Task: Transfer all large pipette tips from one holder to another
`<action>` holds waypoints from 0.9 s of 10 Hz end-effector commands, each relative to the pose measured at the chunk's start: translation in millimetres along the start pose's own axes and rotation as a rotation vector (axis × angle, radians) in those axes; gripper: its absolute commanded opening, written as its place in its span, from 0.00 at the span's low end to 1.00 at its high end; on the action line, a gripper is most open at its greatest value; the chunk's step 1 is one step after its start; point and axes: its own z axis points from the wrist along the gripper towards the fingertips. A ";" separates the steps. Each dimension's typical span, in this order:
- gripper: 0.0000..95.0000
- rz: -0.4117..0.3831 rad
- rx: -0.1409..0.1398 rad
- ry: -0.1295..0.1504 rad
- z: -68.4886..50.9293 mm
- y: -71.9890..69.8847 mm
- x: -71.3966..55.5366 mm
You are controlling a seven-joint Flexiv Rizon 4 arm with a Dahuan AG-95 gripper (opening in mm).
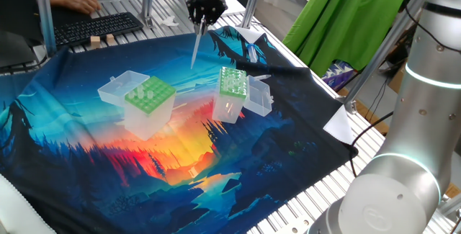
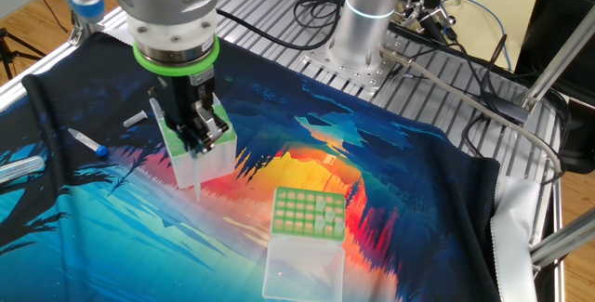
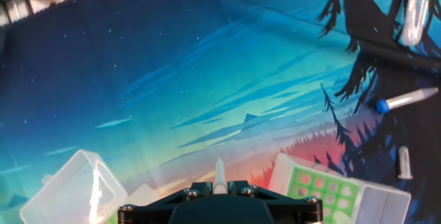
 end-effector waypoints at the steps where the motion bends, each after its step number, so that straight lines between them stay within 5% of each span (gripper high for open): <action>1: 0.00 0.023 0.008 -0.002 0.4 -0.8 1.8; 9: 0.00 -0.005 0.015 -0.001 -7.3 -12.3 3.6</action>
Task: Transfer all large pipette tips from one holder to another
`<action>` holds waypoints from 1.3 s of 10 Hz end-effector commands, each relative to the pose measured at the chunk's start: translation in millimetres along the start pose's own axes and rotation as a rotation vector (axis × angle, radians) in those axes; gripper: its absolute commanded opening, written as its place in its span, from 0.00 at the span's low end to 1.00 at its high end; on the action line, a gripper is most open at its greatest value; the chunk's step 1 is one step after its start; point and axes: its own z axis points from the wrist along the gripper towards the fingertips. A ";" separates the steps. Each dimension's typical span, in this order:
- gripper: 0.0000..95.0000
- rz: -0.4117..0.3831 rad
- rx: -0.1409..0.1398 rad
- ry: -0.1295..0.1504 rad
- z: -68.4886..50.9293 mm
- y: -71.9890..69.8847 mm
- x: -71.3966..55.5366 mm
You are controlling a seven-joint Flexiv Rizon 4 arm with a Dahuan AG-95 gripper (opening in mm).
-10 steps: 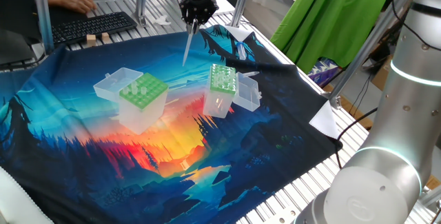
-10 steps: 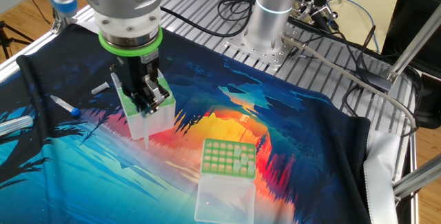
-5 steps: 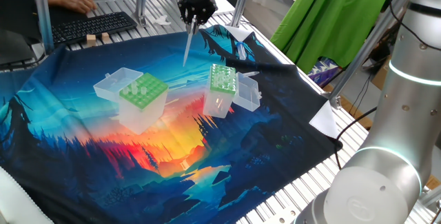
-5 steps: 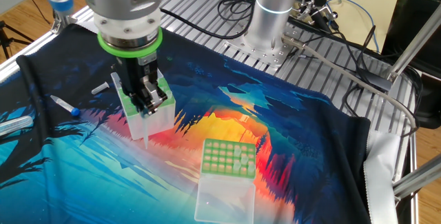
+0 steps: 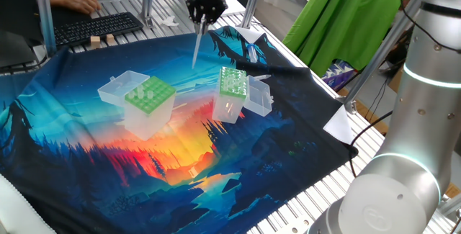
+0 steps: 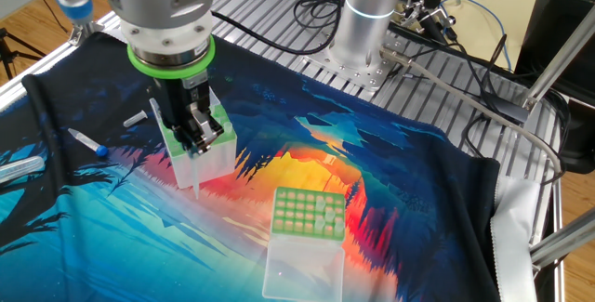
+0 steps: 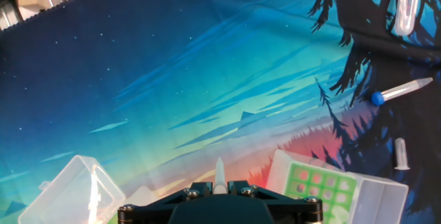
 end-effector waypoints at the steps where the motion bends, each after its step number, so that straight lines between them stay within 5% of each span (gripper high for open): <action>1: 0.00 -0.020 -0.006 -0.005 -4.9 -14.3 5.6; 8: 0.00 -0.074 -0.011 0.032 -39.5 -79.9 31.1; 13: 0.00 -0.096 -0.011 0.028 -35.4 -106.1 42.5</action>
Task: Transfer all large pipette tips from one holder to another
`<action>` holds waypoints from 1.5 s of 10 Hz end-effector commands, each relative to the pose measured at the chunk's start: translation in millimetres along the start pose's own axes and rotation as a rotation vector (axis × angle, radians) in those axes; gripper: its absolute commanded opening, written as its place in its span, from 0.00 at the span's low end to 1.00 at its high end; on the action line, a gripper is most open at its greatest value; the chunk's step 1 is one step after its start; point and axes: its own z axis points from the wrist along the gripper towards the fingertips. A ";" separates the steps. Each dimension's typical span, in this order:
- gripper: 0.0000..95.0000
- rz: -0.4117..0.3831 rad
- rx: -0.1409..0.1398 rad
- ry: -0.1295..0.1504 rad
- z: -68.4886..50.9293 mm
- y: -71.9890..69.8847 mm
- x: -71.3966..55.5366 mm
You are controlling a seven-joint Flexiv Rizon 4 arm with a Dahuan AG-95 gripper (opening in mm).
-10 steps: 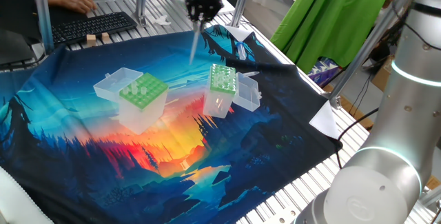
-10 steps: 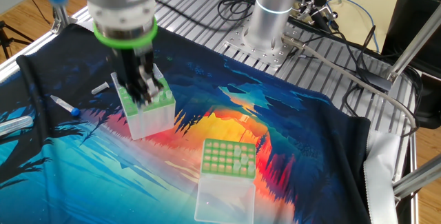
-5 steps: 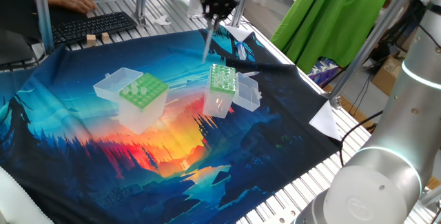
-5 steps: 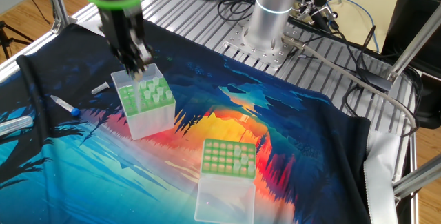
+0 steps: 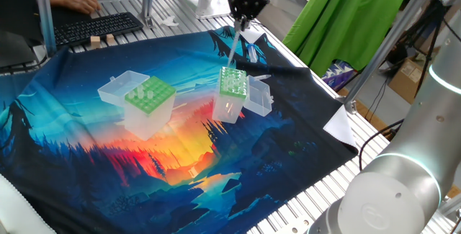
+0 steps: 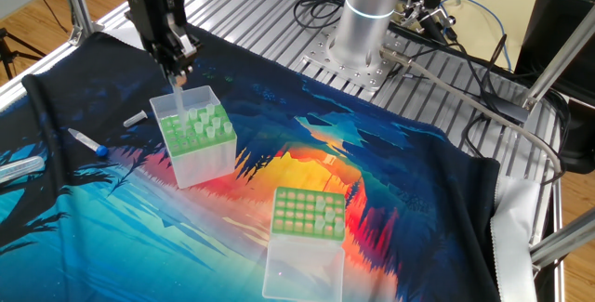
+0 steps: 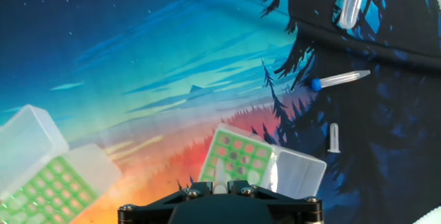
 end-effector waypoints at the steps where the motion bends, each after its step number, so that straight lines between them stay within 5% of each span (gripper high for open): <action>1: 0.00 -0.008 -0.001 0.001 2.8 -5.8 1.5; 5: 0.00 -0.010 -0.009 -0.006 14.2 -14.5 11.7; 15: 0.00 -0.004 -0.012 -0.009 21.0 -22.5 22.2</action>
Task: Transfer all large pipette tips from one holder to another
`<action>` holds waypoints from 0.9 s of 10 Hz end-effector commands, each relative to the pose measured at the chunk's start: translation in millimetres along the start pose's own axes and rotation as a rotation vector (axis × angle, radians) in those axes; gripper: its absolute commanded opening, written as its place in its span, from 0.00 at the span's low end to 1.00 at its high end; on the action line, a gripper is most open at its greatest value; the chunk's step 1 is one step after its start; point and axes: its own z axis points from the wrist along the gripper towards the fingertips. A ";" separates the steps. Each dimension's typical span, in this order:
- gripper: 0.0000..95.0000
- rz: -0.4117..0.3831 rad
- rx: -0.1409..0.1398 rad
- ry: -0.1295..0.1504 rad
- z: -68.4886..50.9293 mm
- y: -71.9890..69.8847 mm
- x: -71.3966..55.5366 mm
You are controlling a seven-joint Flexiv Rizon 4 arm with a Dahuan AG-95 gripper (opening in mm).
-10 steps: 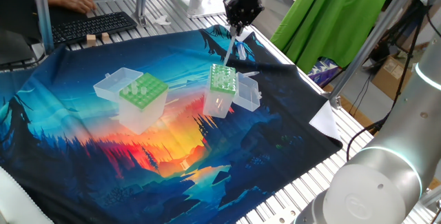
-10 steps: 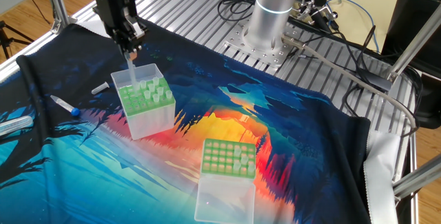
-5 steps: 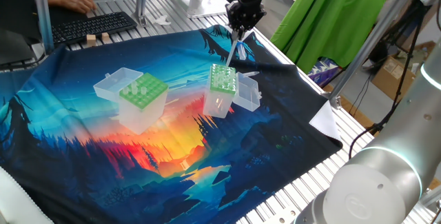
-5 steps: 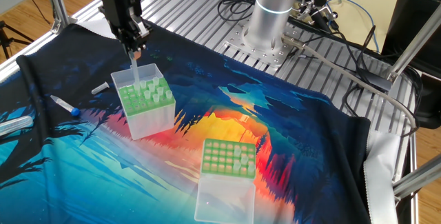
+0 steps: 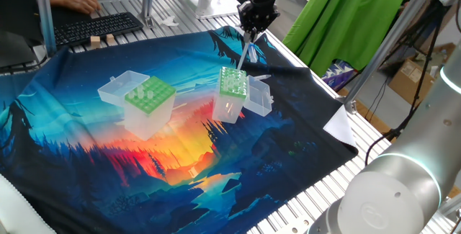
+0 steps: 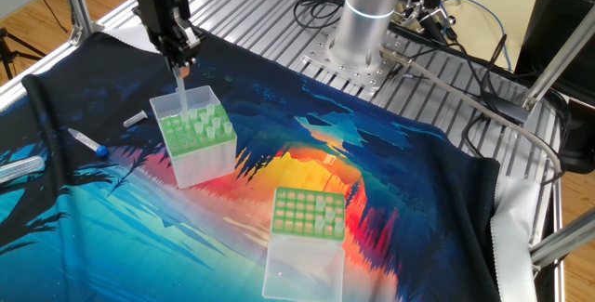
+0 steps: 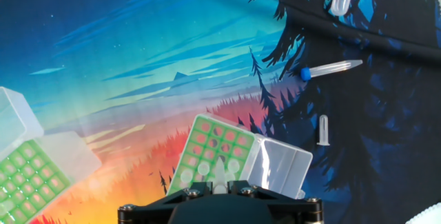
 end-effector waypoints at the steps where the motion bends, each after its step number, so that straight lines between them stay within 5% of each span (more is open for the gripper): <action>1: 0.00 -0.001 -0.003 0.001 1.3 -1.0 2.4; 9: 0.00 0.010 -0.017 0.003 13.1 1.7 1.0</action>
